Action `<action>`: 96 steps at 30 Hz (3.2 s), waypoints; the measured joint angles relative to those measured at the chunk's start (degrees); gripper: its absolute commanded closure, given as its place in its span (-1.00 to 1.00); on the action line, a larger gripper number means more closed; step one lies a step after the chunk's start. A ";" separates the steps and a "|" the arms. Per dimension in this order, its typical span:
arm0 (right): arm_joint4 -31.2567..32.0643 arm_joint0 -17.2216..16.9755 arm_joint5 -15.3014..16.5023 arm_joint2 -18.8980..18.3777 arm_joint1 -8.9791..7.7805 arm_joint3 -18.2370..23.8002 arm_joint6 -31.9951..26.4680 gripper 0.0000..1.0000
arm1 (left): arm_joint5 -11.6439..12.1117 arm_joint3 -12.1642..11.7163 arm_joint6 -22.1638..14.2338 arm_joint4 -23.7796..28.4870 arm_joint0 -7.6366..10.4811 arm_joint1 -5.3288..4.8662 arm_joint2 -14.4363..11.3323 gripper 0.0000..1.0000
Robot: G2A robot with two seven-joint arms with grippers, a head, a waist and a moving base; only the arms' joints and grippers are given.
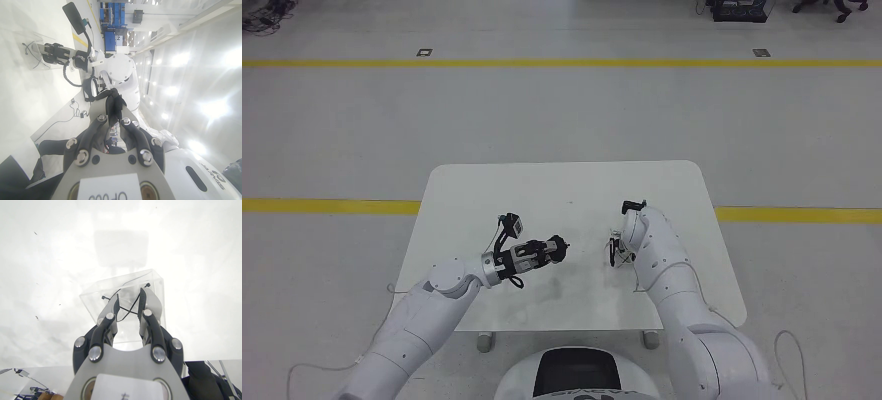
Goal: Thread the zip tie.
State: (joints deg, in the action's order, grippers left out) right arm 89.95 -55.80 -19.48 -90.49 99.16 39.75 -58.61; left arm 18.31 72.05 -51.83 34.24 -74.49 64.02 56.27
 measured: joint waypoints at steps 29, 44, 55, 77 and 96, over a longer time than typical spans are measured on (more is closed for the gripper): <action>0.00 -3.03 0.00 1.61 -0.09 7.13 -2.20 1.00 | 0.00 0.00 0.00 0.00 0.00 0.00 0.00 1.00; 0.00 -19.79 0.00 6.43 -0.40 41.30 -9.16 1.00 | 0.00 0.00 0.00 0.00 0.00 0.00 0.00 1.00; -2.21 -25.85 3.60 7.54 -0.88 51.16 -3.20 1.00 | 0.00 0.00 0.00 0.00 0.00 0.00 0.00 1.00; -25.88 -23.10 25.48 -7.94 -4.30 52.79 -1.39 1.00 | 0.00 0.00 0.00 0.00 0.00 0.00 0.00 1.00; -55.22 -14.69 38.96 -7.18 -10.56 42.45 -18.32 1.00 | 0.00 0.00 0.00 0.00 0.00 0.00 0.00 1.00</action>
State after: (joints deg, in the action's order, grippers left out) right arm 34.73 -70.49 19.48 -97.67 88.60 82.20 -76.93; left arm 18.31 72.05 -51.83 34.24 -74.49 64.02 56.27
